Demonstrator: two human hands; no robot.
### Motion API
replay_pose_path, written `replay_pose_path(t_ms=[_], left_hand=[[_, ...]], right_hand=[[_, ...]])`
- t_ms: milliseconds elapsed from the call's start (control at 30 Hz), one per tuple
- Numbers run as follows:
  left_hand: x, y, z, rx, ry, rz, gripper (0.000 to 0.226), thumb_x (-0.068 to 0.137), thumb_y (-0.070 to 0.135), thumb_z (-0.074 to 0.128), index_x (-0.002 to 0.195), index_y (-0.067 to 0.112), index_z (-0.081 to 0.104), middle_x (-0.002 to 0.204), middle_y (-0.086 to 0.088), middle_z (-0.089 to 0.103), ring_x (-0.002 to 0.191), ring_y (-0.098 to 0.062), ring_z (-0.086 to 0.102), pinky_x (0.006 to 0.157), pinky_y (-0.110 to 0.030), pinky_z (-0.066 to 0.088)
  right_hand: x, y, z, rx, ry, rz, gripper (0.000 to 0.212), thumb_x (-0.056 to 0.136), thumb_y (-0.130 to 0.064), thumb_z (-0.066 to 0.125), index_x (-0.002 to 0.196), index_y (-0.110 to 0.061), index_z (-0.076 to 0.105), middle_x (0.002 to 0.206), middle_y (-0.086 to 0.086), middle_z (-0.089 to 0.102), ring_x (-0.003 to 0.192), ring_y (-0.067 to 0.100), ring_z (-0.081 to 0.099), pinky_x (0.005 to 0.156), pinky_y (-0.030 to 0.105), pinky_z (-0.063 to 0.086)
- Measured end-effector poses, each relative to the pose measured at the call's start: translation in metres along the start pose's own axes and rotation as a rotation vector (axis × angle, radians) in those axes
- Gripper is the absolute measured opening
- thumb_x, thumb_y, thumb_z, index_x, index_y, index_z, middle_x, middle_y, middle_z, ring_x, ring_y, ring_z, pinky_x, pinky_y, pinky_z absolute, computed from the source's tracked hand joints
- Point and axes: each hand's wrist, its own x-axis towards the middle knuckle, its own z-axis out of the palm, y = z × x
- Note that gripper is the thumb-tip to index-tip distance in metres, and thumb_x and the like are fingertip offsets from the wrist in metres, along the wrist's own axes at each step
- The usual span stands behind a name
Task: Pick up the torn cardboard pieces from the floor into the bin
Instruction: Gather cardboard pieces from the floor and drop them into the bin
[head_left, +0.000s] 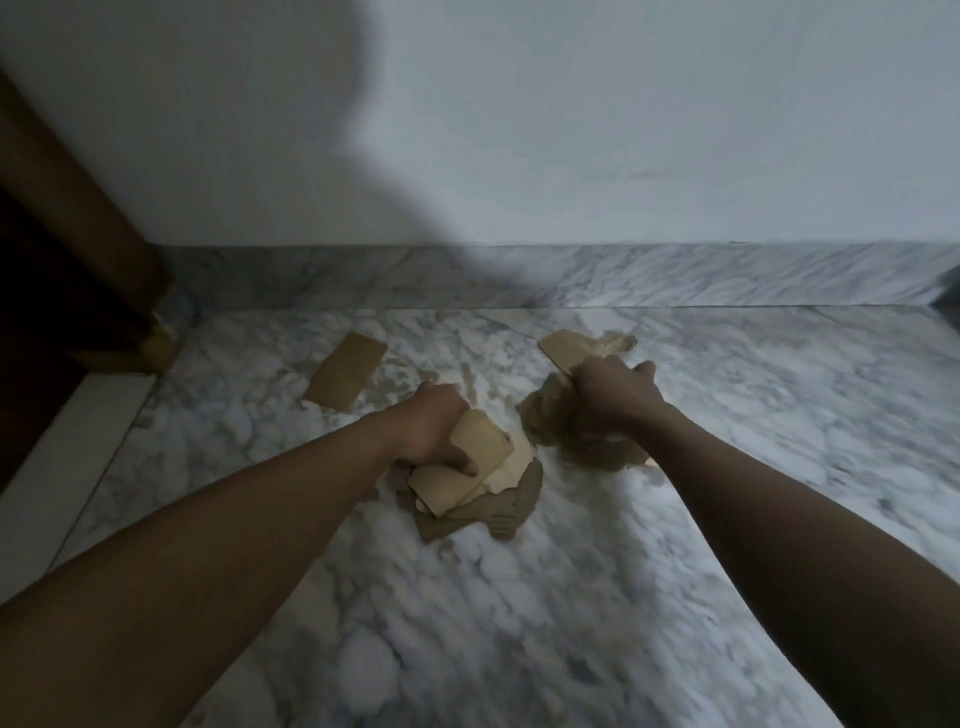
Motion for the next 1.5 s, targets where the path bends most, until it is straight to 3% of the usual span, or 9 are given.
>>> replay_pose_path(t_ms=[100,233,333,433,533,700,1000,1333,1500], left_hand=[[0.003,-0.019,-0.005,-0.087,0.029,-0.079,0.059,0.062,0.061,0.084,0.086,0.017,0.054,0.115,-0.011,0.048,0.095,-0.020,0.048,0.073,-0.028,0.038],[0.008,-0.028,-0.007,-0.173,0.031,-0.140,0.078,0.056,0.055,0.089,0.113,0.010,0.062,0.121,-0.007,0.055,0.106,-0.022,0.055,0.085,-0.030,0.048],[0.012,-0.039,-0.023,-0.176,0.071,-0.190,0.060,0.065,0.051,0.087,0.108,0.013,0.067,0.110,-0.004,0.068,0.100,-0.023,0.064,0.074,-0.026,0.044],[0.012,-0.078,-0.040,-0.254,0.265,-0.342,0.085,0.063,0.054,0.087,0.131,0.010,0.059,0.133,-0.011,0.061,0.119,-0.029,0.058,0.092,-0.030,0.048],[0.007,-0.111,-0.039,-0.259,0.281,-0.515,0.100,0.062,0.063,0.083,0.143,0.017,0.048,0.145,-0.011,0.049,0.132,-0.033,0.045,0.109,-0.043,0.038],[0.011,-0.125,-0.033,-0.439,0.261,-0.538,0.094,0.061,0.051,0.089,0.138,0.009,0.055,0.140,-0.012,0.056,0.123,-0.028,0.056,0.091,-0.030,0.046],[0.010,-0.110,-0.027,-0.473,0.171,-0.595,0.104,0.054,0.047,0.094,0.137,0.001,0.053,0.138,-0.015,0.056,0.122,-0.028,0.057,0.098,-0.035,0.049],[-0.017,-0.018,-0.020,-0.244,0.284,-0.594,0.078,0.072,0.047,0.084,0.129,0.003,0.055,0.128,-0.016,0.061,0.115,-0.033,0.060,0.083,-0.034,0.051],[-0.033,0.041,-0.019,-0.311,0.306,-0.564,0.069,0.072,0.040,0.082,0.130,0.011,0.058,0.128,-0.013,0.062,0.111,-0.032,0.063,0.084,-0.035,0.053]], right_hand=[[0.024,-0.003,-0.006,-0.075,0.102,0.027,0.035,0.073,-0.023,0.070,0.108,-0.021,0.064,0.115,0.003,0.047,0.115,0.029,0.043,0.104,0.065,0.025],[0.052,-0.002,-0.017,-0.039,-0.156,0.145,0.068,0.067,-0.031,0.076,0.131,-0.035,0.054,0.154,0.002,0.026,0.143,0.032,0.021,0.109,0.069,0.015],[0.063,0.006,-0.018,0.190,-0.234,0.252,0.054,0.050,-0.050,0.084,0.096,-0.028,0.065,0.131,0.004,0.055,0.101,0.019,0.058,0.083,0.033,0.050],[0.068,0.011,-0.010,0.281,-0.195,0.266,0.068,0.039,-0.059,0.080,0.097,-0.028,0.062,0.114,0.004,0.049,0.089,0.019,0.050,0.062,0.021,0.040],[0.069,0.010,-0.011,0.397,-0.282,0.286,0.051,0.053,-0.041,0.088,0.091,-0.017,0.064,0.099,0.005,0.062,0.075,0.015,0.059,0.052,0.018,0.045],[0.071,0.009,-0.011,0.215,-0.222,0.289,0.075,0.065,-0.051,0.079,0.128,-0.016,0.057,0.138,0.009,0.030,0.129,0.034,0.031,0.089,0.042,0.040],[0.051,-0.006,-0.017,0.398,-0.291,0.315,0.066,0.040,-0.039,0.081,0.100,-0.018,0.064,0.102,0.005,0.067,0.102,0.032,0.066,0.090,0.041,0.056],[-0.037,-0.024,0.007,0.376,-0.086,0.286,0.053,0.082,-0.039,0.062,0.127,-0.021,0.042,0.115,0.004,0.060,0.109,0.031,0.060,0.094,0.045,0.039],[-0.094,-0.021,0.019,0.454,-0.076,0.360,0.020,0.082,-0.037,0.061,0.095,-0.022,0.062,0.095,-0.001,0.066,0.086,0.025,0.062,0.089,0.041,0.049]])
